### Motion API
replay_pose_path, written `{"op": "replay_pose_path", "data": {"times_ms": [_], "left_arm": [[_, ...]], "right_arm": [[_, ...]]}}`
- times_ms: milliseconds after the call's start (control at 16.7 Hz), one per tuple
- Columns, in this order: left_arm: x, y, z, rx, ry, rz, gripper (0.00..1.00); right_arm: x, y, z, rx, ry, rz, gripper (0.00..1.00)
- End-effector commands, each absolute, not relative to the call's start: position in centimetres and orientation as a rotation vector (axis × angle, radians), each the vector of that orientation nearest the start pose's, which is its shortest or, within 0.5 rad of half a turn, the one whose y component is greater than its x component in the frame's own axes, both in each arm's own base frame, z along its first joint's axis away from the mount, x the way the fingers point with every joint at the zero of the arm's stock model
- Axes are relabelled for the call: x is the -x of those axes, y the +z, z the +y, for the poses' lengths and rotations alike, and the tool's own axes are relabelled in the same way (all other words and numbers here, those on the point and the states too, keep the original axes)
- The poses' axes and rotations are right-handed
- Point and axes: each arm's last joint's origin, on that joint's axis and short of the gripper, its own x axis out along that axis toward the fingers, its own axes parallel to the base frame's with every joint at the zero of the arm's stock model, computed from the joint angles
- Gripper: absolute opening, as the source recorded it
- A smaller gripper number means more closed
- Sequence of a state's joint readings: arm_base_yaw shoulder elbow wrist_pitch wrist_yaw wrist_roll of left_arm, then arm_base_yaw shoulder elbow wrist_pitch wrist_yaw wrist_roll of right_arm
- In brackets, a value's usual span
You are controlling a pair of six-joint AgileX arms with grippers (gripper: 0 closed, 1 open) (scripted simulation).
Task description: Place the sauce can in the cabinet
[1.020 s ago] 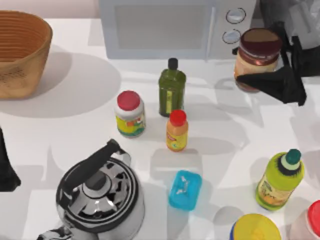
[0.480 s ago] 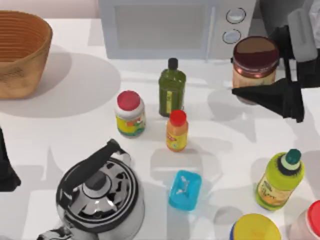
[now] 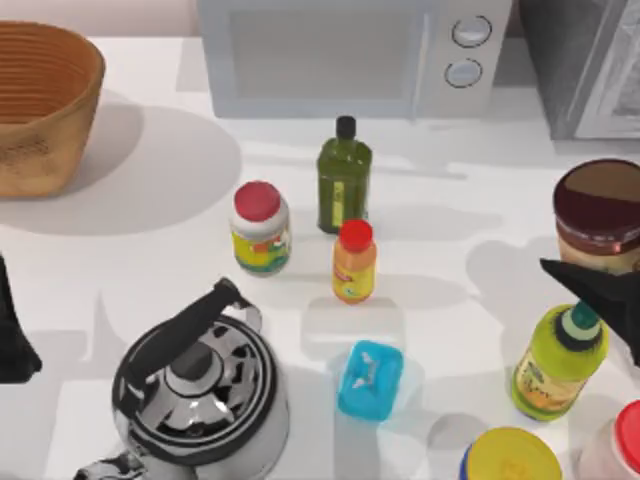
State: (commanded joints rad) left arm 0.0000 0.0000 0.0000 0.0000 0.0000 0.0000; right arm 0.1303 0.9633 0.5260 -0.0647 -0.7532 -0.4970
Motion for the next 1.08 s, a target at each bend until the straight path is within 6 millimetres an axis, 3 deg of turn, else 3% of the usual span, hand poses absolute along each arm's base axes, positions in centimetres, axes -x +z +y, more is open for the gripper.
{"op": "replay_pose_path", "data": {"times_ms": [300, 600, 840, 1080], "left_arm": [[-10.6, 16.0, -0.1, 0.000, 0.000, 0.000, 1.00], [-10.6, 16.0, -0.1, 0.000, 0.000, 0.000, 1.00], [-10.6, 16.0, -0.1, 0.000, 0.000, 0.000, 1.00], [-10.6, 16.0, -0.1, 0.000, 0.000, 0.000, 1.00]], "right_arm": [[-15.2, 22.0, 3.2, 0.321, 0.704, 0.166, 0.00], [-11.5, 20.6, 1.5, 0.193, 0.334, 0.032, 0.00], [-10.6, 17.7, 0.4, 0.050, 0.101, -0.005, 0.00], [-10.6, 16.0, -0.1, 0.000, 0.000, 0.000, 0.00]]}}
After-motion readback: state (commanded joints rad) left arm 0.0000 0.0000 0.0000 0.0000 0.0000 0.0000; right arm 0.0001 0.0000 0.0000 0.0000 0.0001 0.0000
